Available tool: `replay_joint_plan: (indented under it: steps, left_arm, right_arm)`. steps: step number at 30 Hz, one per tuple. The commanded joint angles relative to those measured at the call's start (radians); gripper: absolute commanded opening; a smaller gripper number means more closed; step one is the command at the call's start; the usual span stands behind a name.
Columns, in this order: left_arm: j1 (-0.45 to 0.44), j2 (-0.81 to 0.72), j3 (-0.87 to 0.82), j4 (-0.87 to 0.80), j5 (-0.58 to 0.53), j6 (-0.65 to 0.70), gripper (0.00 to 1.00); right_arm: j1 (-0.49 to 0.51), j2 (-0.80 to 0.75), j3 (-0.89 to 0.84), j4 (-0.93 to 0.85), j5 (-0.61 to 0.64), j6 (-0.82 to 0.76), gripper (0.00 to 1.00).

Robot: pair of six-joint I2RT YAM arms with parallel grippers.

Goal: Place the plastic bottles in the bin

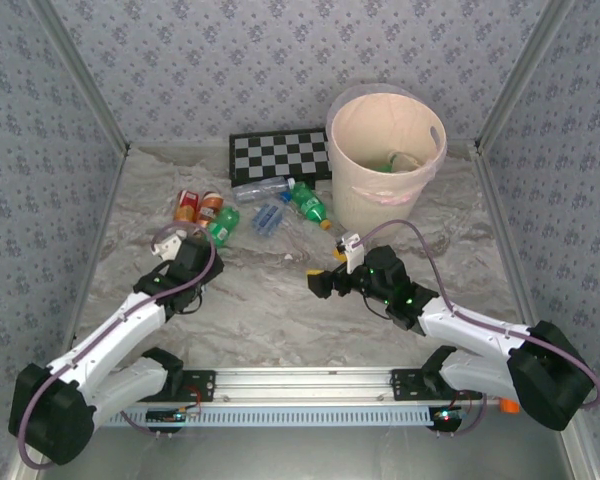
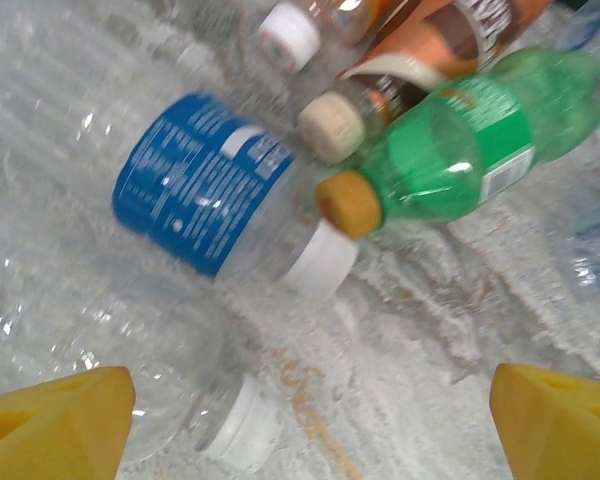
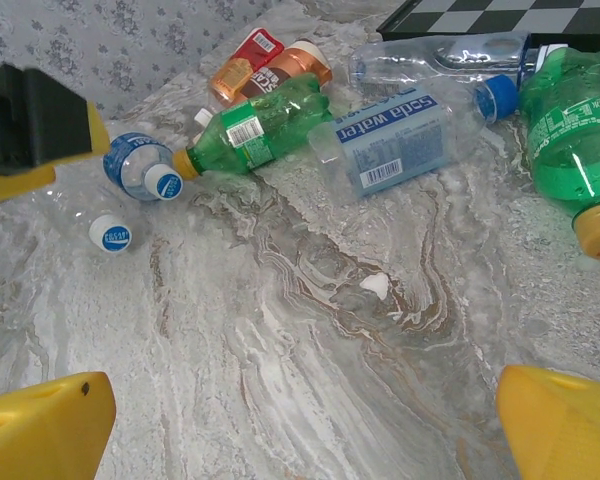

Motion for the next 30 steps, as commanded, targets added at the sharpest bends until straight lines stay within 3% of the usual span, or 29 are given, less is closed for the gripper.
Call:
replay_joint_plan:
  steps: [1,16,23,30]
  left_arm:
    - [0.009,0.013,-0.019,-0.005,0.027,-0.095,0.89]
    - [0.019,0.124,-0.067,0.013,0.065,-0.245,0.73]
    - [0.036,0.168,-0.050,0.025,0.073,-0.230,0.72]
    - [0.036,0.112,-0.042,-0.035,0.062,-0.244,0.73]
  right_arm:
    - [0.007,-0.017,0.008,0.004,0.019,-0.005,1.00]
    - [0.009,-0.028,0.008,-0.001,0.026,-0.009,1.00]
    - [0.009,-0.030,0.009,-0.003,0.028,-0.011,1.00]
    - [0.010,-0.029,0.008,-0.003,0.029,-0.011,1.00]
